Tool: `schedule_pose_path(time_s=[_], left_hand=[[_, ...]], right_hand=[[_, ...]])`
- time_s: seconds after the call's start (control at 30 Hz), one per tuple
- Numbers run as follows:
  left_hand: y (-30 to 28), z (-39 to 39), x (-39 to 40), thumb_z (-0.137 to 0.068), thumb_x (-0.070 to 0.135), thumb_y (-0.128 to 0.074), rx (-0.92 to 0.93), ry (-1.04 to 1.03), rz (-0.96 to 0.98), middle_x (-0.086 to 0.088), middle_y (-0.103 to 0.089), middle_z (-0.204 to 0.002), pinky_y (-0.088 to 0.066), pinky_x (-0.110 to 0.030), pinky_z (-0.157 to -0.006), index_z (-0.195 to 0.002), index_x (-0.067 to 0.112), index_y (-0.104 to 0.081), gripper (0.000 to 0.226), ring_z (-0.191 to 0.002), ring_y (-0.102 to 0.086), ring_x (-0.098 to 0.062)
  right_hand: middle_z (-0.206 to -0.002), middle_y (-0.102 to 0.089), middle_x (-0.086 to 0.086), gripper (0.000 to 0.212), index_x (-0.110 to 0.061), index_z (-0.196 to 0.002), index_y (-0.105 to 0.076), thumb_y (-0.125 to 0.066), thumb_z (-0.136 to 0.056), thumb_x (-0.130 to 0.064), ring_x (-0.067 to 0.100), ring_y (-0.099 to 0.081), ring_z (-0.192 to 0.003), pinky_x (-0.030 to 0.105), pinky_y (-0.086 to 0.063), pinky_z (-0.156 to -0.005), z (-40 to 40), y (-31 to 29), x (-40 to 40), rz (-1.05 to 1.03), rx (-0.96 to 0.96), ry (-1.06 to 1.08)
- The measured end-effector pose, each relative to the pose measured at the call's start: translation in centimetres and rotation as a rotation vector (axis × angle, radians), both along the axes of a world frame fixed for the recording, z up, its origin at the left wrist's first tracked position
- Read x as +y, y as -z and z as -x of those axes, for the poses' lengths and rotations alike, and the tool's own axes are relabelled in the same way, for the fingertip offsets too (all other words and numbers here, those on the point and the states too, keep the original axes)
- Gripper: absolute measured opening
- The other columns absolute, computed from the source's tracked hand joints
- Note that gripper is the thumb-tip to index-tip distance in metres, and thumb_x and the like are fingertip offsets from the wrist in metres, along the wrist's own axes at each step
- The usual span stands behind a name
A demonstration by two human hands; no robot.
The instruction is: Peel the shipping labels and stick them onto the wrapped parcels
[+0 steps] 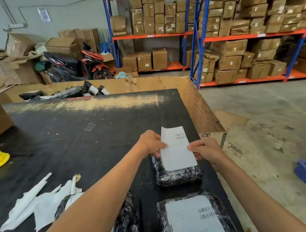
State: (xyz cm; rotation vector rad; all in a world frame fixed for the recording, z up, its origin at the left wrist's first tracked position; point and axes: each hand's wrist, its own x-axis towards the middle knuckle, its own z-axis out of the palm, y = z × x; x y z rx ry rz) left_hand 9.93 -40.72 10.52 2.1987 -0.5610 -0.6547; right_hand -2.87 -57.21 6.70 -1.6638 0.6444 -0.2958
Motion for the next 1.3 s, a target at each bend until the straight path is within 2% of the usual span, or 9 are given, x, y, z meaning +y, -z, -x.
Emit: schedule_pose_path(time_s=[0.13, 0.3, 0.47, 0.67, 0.87, 0.97, 1.07, 1.17, 1.3], left_hand=[[1.6, -1.0, -0.5, -0.085, 0.002, -0.070, -0.006, -0.023, -0.089, -0.008, -0.064, -0.065, -0.060, -0.026, -0.059, -0.103, -0.005, -0.072, 0.020, -0.053, -0.059, -0.014], [3.4, -1.8, -1.4, -0.085, 0.005, -0.071, -0.024, -0.024, -0.168, -0.007, -0.066, -0.066, -0.060, -0.039, -0.083, -0.099, -0.006, -0.073, 0.018, -0.067, -0.066, -0.024], [5.0, -2.1, -1.6, -0.087, 0.009, -0.070, 0.004, -0.031, -0.173, -0.018, -0.075, -0.096, -0.059, -0.039, -0.085, -0.105, -0.005, -0.072, 0.023, -0.078, -0.068, -0.025], [5.8, -2.3, -1.9, -0.082, 0.009, -0.075, -0.026, -0.091, -0.164, -0.017, -0.075, -0.087, -0.061, -0.038, -0.079, -0.096, -0.004, -0.073, 0.019, -0.072, -0.070, -0.026], [5.9, -2.3, -2.1, -0.082, 0.008, -0.073, -0.063, -0.068, -0.210, -0.019, -0.075, -0.089, -0.061, -0.039, -0.079, -0.092, -0.007, -0.072, 0.018, -0.081, -0.075, -0.028], [5.7, -2.0, -2.1, -0.080, 0.005, -0.070, -0.109, -0.081, -0.226, -0.019, -0.075, -0.090, -0.061, -0.038, -0.078, -0.084, 0.002, -0.066, 0.007, -0.070, -0.071, -0.027], [6.0, -1.8, -2.3, -0.078, 0.004, -0.069, -0.145, -0.082, -0.250, -0.018, -0.073, -0.096, -0.061, -0.040, -0.079, -0.098, 0.003, -0.061, 0.021, -0.074, -0.072, -0.027], [6.2, -2.0, -2.1, -0.077, 0.009, -0.072, -0.160, -0.086, -0.284, -0.012, -0.061, -0.113, -0.060, -0.042, -0.079, -0.117, 0.008, -0.049, 0.047, -0.081, -0.073, -0.026], [6.2, -2.4, -2.0, -0.075, 0.009, -0.076, -0.126, -0.070, -0.266, -0.016, -0.044, -0.133, -0.059, -0.047, -0.081, -0.145, 0.023, -0.024, 0.088, -0.081, -0.071, -0.030]], right_hand=[[-0.058, -0.062, 0.007, 0.007, 0.003, -0.082, -0.075, -0.071, -0.087, 0.002, 0.014, -0.053, -0.051, 0.020, -0.046, -0.046, -0.9, 1.4, -0.5, 0.095, 0.052, -0.002], [-0.045, -0.061, -0.007, 0.029, -0.013, -0.060, -0.072, -0.072, -0.085, 0.003, 0.007, -0.056, -0.043, 0.021, -0.046, -0.046, -1.6, 3.1, -0.5, 0.172, 0.102, -0.013], [-0.049, -0.064, -0.005, 0.035, -0.019, -0.054, -0.071, -0.073, -0.083, 0.001, 0.013, -0.058, -0.049, 0.028, -0.050, -0.054, -1.9, 4.3, -0.7, 0.225, 0.133, 0.000], [-0.043, -0.061, -0.009, 0.033, -0.023, -0.056, -0.070, -0.076, -0.082, -0.003, 0.010, -0.057, -0.046, 0.028, -0.054, -0.061, -2.0, 4.3, -0.5, 0.269, 0.164, 0.006], [-0.040, -0.059, -0.014, 0.026, -0.021, -0.060, -0.072, -0.077, -0.081, -0.006, -0.003, -0.054, -0.039, 0.022, -0.054, -0.062, -1.9, 4.0, -0.3, 0.324, 0.199, 0.005], [-0.046, -0.065, 0.000, 0.018, -0.006, -0.062, -0.074, -0.077, -0.080, -0.007, 0.001, -0.053, -0.041, 0.025, -0.055, -0.067, -2.2, 4.1, -0.2, 0.388, 0.226, -0.012], [-0.064, -0.058, 0.029, 0.027, 0.013, -0.070, -0.064, -0.079, -0.075, -0.008, 0.010, -0.043, -0.057, 0.028, -0.050, -0.060, -2.6, 4.2, -0.1, 0.495, 0.251, -0.043], [-0.056, -0.048, 0.019, 0.029, 0.008, -0.059, -0.060, -0.080, -0.074, -0.008, 0.035, -0.046, -0.054, 0.026, -0.042, -0.051, -3.0, 3.9, 0.5, 0.634, 0.311, -0.039], [-0.066, -0.052, 0.005, 0.030, -0.008, -0.065, -0.056, -0.083, -0.078, -0.017, 0.022, -0.052, -0.062, 0.026, -0.035, -0.048, -3.0, 3.4, 1.4, 0.779, 0.383, -0.052]])
